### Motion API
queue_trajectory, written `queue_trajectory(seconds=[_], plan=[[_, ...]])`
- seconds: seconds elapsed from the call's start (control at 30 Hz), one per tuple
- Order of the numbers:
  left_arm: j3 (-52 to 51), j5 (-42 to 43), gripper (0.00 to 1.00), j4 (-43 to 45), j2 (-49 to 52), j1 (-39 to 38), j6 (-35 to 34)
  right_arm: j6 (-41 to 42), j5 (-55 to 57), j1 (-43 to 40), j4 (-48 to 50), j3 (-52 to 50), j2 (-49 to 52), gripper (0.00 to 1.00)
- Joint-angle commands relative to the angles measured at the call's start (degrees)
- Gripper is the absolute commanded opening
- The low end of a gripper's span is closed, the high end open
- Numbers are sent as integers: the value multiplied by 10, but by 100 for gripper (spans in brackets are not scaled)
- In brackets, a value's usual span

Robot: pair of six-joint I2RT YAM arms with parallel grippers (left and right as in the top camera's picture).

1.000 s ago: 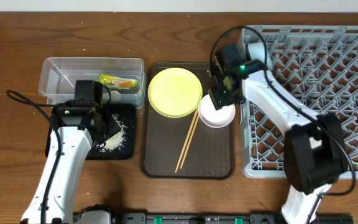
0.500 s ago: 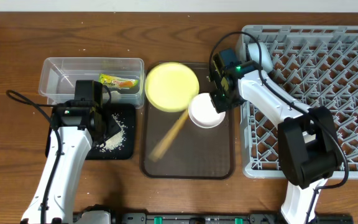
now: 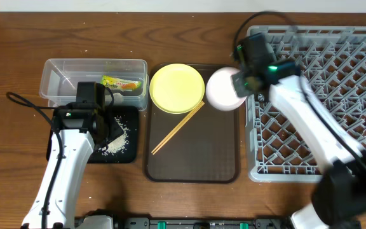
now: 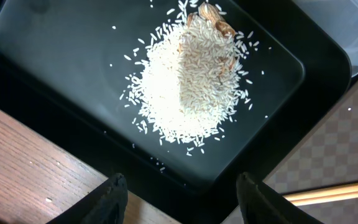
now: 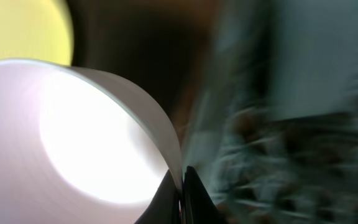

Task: Sort waste into correct bins and load items into the dishwasher rack
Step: 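Grasp the white bowl on the brown tray with the right gripper, then carry the white bowl into the back of the dish rack and release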

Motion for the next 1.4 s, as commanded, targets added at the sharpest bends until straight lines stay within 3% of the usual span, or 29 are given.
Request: queue_trajectory(seconds=[0.0, 0.2, 0.5, 0.9, 1.37], plan=[[0, -11, 60, -2, -5, 3, -5, -1, 123, -21, 25, 5, -66, 1], [0, -11, 60, -2, -4, 3, -5, -55, 273, -66, 114, 5, -113, 1], [0, -11, 59, -2, -5, 3, -5, -204, 462, -134, 268, 4, -71, 1], [0, -11, 60, -2, -5, 3, -5, -232, 515, -182, 308, 4, 61, 1], [0, -11, 59, -2, -5, 3, -5, -204, 513, -155, 300, 4, 156, 1]])
